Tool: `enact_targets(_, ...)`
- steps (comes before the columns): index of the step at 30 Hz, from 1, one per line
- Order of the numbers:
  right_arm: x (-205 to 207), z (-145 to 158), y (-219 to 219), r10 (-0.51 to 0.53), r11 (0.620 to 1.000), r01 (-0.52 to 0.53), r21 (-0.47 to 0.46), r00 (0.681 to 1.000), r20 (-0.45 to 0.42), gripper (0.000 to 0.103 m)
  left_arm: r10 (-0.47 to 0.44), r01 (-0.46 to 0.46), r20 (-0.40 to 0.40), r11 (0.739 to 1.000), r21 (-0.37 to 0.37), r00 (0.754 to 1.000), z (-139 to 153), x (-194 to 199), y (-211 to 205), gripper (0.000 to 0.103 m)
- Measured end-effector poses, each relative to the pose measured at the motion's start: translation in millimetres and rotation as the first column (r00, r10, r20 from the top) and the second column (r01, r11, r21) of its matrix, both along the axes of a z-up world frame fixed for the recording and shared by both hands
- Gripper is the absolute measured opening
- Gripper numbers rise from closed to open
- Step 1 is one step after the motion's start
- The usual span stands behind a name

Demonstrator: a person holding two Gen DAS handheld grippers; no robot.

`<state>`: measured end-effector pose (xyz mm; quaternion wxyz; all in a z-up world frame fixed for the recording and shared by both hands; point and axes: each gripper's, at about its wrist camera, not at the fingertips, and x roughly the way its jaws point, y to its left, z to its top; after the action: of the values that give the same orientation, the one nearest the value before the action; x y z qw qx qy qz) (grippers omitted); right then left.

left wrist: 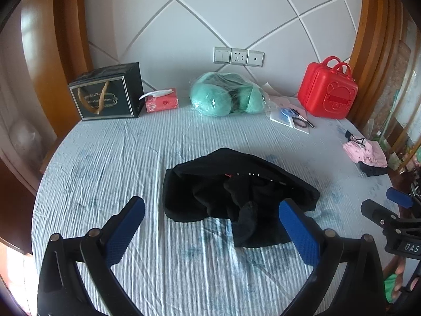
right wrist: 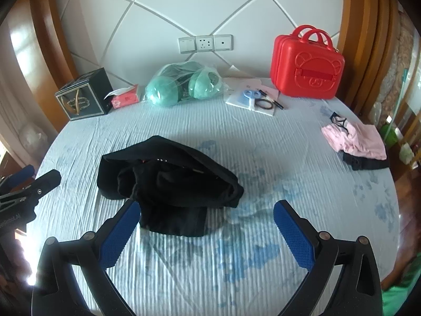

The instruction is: Fold clothes

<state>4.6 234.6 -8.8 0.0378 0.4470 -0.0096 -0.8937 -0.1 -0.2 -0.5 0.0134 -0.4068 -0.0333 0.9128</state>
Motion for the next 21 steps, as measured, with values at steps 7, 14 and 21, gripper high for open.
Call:
enact_targets(7,-0.9,-2.0,2.4,-0.006,1.000,0.006,-0.008,1.000,-0.009,0.103,0.005,-0.005,0.015,1.000,-0.018,1.000,-7.4,-2.1,-2.9,0.103)
enact_targets(14,-1.4,-2.1,2.6,-0.013,1.000,0.012,-0.006,0.999,-0.035,0.103,0.020,-0.018,0.027,0.999,-0.048,0.999,-11.6,-2.0,-4.2,0.103)
enact_targets(21,0.7,1.8,-0.3,-0.016,1.000,0.016,-0.002,0.997,-0.072,0.103,0.037,-0.035,0.057,0.999,-0.036,0.998,-14.5,-5.4,-11.1,0.103)
